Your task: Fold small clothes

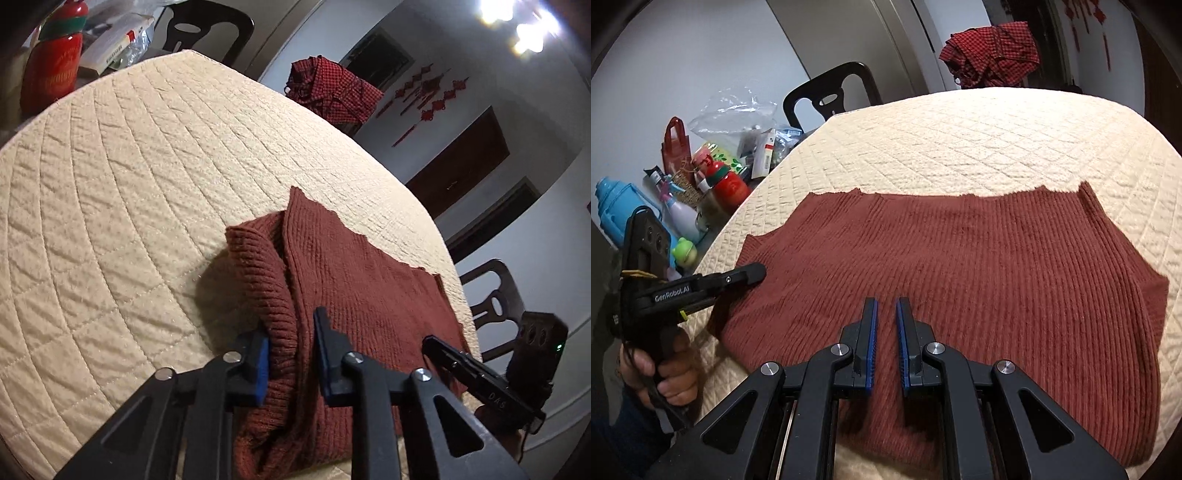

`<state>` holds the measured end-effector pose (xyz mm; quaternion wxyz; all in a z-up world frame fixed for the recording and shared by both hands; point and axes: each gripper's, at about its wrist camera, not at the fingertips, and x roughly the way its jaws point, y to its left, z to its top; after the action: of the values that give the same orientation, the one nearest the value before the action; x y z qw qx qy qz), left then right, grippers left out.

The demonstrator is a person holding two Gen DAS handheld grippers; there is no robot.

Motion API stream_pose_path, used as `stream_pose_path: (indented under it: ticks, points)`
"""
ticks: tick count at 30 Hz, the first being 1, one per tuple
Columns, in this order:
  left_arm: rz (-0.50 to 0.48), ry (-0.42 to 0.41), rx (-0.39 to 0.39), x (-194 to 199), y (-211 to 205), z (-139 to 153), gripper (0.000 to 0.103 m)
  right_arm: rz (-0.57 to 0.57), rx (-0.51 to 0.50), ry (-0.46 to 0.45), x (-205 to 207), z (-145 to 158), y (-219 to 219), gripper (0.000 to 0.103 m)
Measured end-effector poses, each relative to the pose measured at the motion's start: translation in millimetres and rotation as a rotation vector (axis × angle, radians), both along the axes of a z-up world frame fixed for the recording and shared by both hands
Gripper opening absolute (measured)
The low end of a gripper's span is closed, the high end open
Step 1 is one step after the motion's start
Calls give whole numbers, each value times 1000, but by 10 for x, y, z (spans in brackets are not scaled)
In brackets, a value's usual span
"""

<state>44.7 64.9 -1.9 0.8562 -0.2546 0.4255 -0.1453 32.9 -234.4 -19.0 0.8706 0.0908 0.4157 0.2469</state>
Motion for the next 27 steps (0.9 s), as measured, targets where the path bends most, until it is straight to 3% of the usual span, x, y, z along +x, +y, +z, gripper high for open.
stream_pose_path:
  ticks: [3, 9, 18, 22, 27]
  points:
    - [-26, -18, -16, -9, -48, 101, 17, -3, 17, 4, -89, -7, -72, 10]
    - [-109, -124, -73, -14, -267, 567, 16, -12, 51, 12, -237, 14, -241, 10]
    - [-267, -213, -105, 155, -980, 1085, 16, -149, 95, 5, -445, 54, -758, 10]
    - [-367, -199, -123, 284, -1419, 1067, 16, -220, 96, -4, -561, 68, -998, 10]
    - [-469, -94, -115, 440, -1969, 719, 16, -308, 82, -18, -701, 111, -1310, 10]
